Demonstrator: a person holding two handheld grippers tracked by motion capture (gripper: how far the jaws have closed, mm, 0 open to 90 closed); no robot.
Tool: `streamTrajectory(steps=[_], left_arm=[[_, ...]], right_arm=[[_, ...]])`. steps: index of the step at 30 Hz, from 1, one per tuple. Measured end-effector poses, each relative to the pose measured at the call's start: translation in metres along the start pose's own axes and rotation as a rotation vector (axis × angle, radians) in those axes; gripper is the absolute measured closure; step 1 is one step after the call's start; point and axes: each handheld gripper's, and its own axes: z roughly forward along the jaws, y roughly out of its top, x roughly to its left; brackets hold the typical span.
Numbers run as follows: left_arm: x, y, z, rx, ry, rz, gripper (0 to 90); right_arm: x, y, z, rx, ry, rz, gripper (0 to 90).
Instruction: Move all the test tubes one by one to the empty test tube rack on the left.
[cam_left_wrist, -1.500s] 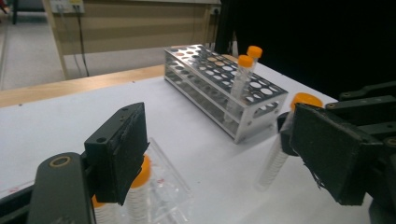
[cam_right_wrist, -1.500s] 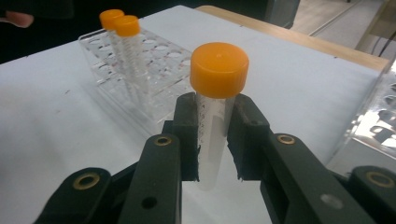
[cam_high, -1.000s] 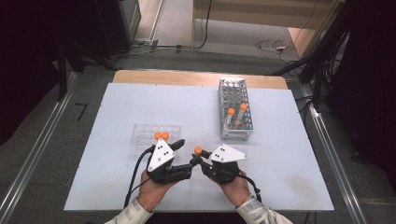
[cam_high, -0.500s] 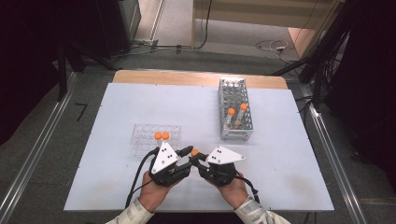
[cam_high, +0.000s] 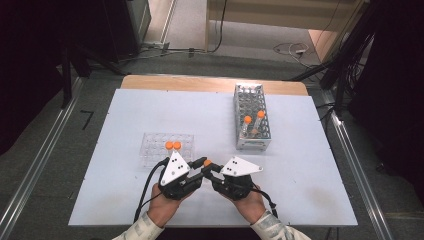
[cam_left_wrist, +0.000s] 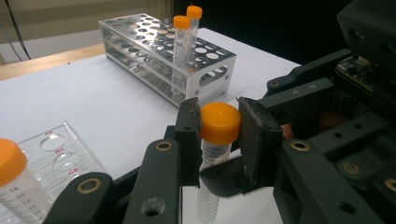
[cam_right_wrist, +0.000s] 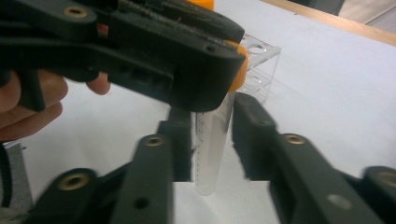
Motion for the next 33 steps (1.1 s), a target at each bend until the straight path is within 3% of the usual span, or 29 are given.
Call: streamTrajectory(steps=[3, 6, 10, 20, 33], left_arm=[[0.005, 0.005, -0.007, -0.006, 0.003, -0.016, 69.9], [0.013, 0.012, -0.016, -0.019, 0.010, -0.047, 69.9], [0.020, 0.020, -0.027, -0.034, 0.026, -0.055, 69.8], [0.039, 0.034, -0.056, -0.065, 0.079, -0.095, 69.8], [0.052, 0.037, -0.067, -0.059, 0.156, -0.096, 69.8]], right_arm=[[-0.002, 0.001, -0.001, 0.002, 0.022, 0.001, 45.1], [-0.005, 0.001, -0.003, -0.001, 0.033, 0.007, 38.7], [-0.009, 0.001, -0.004, 0.001, 0.026, 0.017, 34.4], [-0.016, 0.000, -0.008, -0.002, -0.006, 0.032, 32.7], [-0.022, -0.001, -0.012, -0.005, -0.026, 0.040, 32.8]])
